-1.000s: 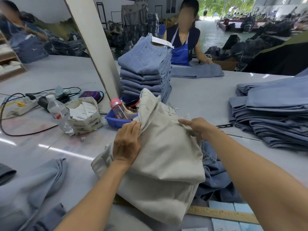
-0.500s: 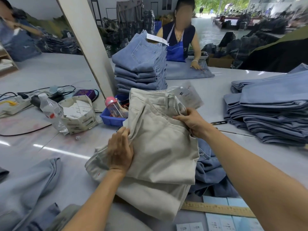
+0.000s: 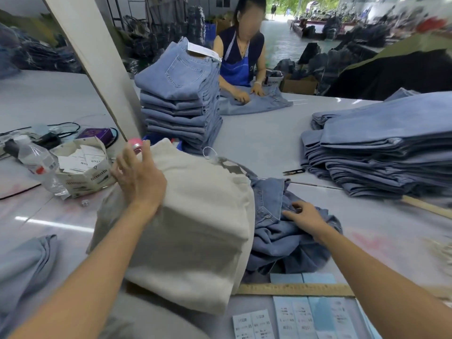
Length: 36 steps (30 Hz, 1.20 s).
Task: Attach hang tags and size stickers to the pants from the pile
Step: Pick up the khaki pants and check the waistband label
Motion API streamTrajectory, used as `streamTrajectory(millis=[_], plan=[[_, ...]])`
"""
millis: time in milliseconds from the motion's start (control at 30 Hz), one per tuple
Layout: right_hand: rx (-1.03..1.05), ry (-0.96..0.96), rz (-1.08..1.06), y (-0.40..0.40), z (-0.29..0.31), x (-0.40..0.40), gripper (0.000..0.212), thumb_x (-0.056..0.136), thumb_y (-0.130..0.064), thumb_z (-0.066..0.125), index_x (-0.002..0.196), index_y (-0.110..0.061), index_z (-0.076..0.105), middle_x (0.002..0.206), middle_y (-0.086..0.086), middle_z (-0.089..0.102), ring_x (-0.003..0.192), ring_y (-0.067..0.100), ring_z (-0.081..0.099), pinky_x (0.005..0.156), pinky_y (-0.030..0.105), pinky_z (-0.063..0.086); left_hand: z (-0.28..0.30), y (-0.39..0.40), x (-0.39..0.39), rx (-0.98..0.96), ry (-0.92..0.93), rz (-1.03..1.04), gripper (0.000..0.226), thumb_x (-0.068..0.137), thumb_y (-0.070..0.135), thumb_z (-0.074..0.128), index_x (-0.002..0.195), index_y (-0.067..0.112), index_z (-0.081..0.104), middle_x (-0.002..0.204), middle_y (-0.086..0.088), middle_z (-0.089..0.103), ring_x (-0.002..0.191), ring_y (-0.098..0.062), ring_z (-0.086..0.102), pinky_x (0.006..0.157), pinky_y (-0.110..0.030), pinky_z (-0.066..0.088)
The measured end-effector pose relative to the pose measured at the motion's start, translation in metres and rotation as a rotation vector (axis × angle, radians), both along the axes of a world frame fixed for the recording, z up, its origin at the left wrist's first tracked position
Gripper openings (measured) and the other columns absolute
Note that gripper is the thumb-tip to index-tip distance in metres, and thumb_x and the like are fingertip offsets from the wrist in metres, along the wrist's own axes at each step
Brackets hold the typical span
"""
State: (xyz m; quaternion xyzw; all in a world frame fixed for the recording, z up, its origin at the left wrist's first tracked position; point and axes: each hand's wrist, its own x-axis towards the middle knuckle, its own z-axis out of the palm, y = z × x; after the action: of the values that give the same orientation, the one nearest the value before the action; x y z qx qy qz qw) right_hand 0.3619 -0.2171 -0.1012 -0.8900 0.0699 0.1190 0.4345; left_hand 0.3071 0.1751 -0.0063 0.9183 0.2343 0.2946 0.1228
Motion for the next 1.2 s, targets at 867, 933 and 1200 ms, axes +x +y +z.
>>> streamTrajectory(millis=[867, 933, 1200], plan=[[-0.018, 0.041, 0.79, 0.105, -0.019, -0.24, 0.031, 0.094, -0.046, 0.057, 0.121, -0.032, 0.062, 0.111, -0.007, 0.068, 0.102, 0.017, 0.062, 0.084, 0.027, 0.045, -0.129, -0.026, -0.23, 0.216, 0.328, -0.845, 0.049, 0.104, 0.04, 0.043, 0.152, 0.032, 0.04, 0.152, -0.005, 0.05, 0.136, -0.022, 0.053, 0.121, -0.038, 0.027], [-0.209, 0.276, 0.996, 0.13, -0.035, -0.282, 0.044, 0.103, -0.042, 0.047, 0.145, -0.031, 0.043, 0.142, 0.004, 0.05, 0.129, 0.022, 0.049, 0.104, 0.033, 0.04, -0.145, -0.009, -0.281, 0.103, 0.35, -0.675, 0.05, 0.107, 0.051, 0.028, 0.144, 0.028, 0.053, 0.129, 0.0, 0.069, 0.116, -0.015, 0.066, 0.121, -0.024, 0.018], [-0.383, 0.049, 0.841, 0.157, -0.013, -0.327, 0.055, 0.089, -0.02, 0.053, 0.144, -0.022, 0.043, 0.139, 0.013, 0.056, 0.127, 0.033, 0.052, 0.099, 0.038, 0.044, -0.142, 0.033, -0.365, -0.139, 0.408, -0.132, 0.087, 0.087, 0.079, 0.038, 0.155, 0.025, 0.038, 0.162, -0.008, 0.034, 0.147, -0.028, 0.03, 0.118, -0.058, 0.02]])
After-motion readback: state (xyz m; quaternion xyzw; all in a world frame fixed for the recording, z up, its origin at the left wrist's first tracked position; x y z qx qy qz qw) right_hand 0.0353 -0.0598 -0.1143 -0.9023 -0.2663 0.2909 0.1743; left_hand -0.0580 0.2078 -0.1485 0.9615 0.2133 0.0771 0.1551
